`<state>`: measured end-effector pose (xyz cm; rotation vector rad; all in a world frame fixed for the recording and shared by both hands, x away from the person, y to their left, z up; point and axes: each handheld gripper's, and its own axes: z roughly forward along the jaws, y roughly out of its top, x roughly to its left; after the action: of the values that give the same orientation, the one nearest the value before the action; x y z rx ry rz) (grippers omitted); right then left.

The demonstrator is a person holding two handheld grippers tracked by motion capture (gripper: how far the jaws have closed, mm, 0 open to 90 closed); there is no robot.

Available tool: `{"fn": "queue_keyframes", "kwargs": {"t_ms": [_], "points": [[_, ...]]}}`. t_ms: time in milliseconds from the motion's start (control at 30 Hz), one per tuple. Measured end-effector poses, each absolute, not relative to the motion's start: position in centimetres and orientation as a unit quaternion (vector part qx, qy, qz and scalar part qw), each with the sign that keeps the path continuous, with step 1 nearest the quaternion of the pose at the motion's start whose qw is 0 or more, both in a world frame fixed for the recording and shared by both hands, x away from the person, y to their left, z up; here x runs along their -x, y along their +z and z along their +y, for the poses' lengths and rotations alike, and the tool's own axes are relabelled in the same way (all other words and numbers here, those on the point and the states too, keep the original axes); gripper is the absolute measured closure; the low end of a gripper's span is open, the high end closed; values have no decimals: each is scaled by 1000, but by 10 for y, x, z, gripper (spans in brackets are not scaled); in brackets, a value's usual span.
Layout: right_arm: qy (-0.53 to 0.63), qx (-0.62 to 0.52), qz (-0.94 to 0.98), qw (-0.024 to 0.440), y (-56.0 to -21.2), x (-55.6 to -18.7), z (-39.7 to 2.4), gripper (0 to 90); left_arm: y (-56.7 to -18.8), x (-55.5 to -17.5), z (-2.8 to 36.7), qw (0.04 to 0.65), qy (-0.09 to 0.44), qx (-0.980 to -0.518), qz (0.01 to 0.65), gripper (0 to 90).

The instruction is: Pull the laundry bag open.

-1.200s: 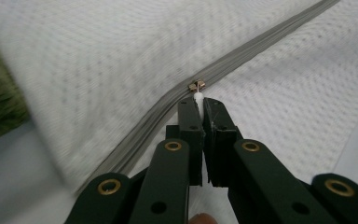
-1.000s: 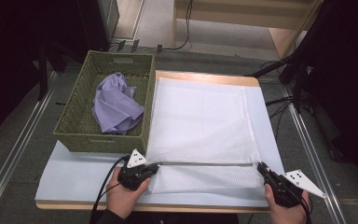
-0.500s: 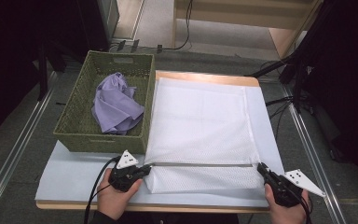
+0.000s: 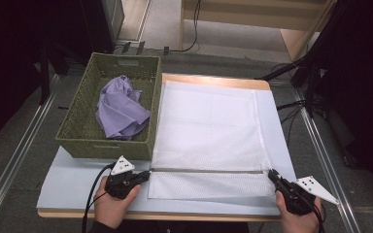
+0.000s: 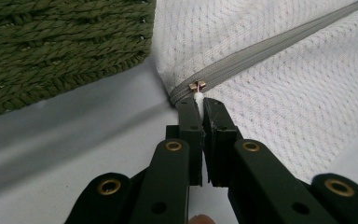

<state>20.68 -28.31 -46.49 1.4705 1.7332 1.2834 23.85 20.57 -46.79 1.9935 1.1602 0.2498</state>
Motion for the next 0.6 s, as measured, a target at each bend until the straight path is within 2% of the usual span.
{"fn": "queue_keyframes", "kwargs": {"t_ms": [133, 233, 300, 400, 467, 567, 600], "points": [[482, -542, 636, 264, -463, -205, -284, 885, -467, -238, 208, 421, 95, -783, 448, 852], [486, -542, 634, 262, -463, -204, -286, 884, -463, -237, 207, 440, 98, -777, 439, 651], [486, -543, 635, 257, -464, -204, -286, 883, -459, -236, 203, 457, 100, -773, 428, 604], [487, -541, 638, 250, -465, -204, -285, 873, -452, -233, 189, 472, 97, -775, 408, 595], [485, -542, 639, 249, -467, -205, -284, 807, -450, -232, 178, 476, 96, -780, 395, 628], [470, -550, 640, 260, -468, -206, -283, 571, -451, -230, 161, 477, 84, -787, 382, 725], [463, -553, 638, 269, -468, -206, -283, 527, -452, -230, 156, 476, 78, -791, 377, 756]]}}
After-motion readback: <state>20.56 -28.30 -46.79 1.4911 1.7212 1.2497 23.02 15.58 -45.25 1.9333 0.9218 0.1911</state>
